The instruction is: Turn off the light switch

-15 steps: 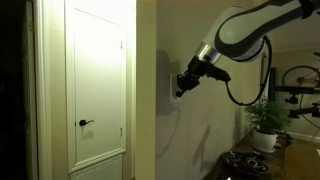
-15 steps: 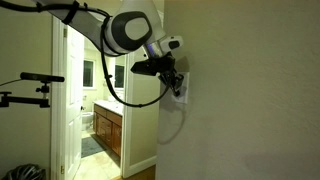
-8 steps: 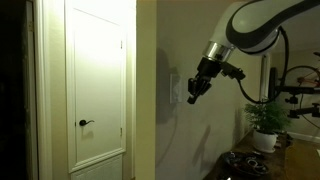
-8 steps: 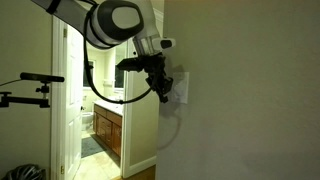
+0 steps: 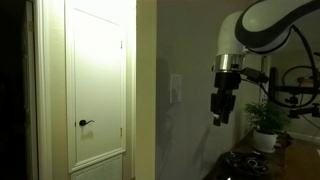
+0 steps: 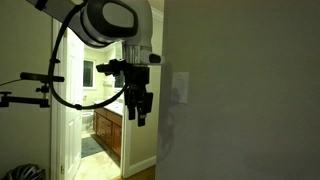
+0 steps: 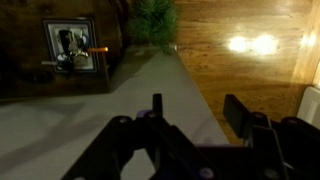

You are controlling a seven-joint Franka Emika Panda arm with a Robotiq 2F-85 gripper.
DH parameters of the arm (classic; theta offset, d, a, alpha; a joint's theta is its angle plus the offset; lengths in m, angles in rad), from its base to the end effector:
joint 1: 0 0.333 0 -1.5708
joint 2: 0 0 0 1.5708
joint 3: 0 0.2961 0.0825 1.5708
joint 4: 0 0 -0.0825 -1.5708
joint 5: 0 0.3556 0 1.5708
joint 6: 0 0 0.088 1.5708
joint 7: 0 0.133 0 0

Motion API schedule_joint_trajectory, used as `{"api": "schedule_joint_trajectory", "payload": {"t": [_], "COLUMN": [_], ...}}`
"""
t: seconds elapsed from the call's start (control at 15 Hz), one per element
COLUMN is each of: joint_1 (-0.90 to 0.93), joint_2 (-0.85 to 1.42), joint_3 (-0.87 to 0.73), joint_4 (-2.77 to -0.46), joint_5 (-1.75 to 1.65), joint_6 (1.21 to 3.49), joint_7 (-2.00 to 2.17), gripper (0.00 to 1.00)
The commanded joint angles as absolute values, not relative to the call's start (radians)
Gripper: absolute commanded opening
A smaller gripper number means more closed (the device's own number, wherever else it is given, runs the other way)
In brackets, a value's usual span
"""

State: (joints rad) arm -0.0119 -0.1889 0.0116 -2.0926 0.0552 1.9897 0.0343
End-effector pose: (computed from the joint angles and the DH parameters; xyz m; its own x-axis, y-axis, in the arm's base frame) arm 0.4876 0.0048 0.4762 0.9949 -0.0570 0.0836 -0.0527 -0.9972 -0.0529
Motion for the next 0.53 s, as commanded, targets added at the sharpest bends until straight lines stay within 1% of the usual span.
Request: {"api": "schedule_joint_trajectory", "payload": {"t": [0.0,0.13,0.2,0.27,0.33,0.47], "joint_1": [-0.01,-0.01,-0.008,-0.008,-0.008,-0.008], "joint_2": [-0.212,-0.213,-0.188,-0.187,-0.186,-0.184], "joint_3": [0.006,0.009,0.007,0.007,0.008,0.008], "joint_4": [-2.121,-2.122,-2.1,-2.1,-2.1,-2.1], "joint_5": [0.048,0.041,0.051,0.051,0.051,0.051], "joint_6": [1.892,1.85,1.887,1.884,1.885,1.885], "joint_7": [0.039,0.045,0.035,0.035,0.035,0.035], "gripper": [0.95,1.0,1.0,0.96,1.0,1.0]}}
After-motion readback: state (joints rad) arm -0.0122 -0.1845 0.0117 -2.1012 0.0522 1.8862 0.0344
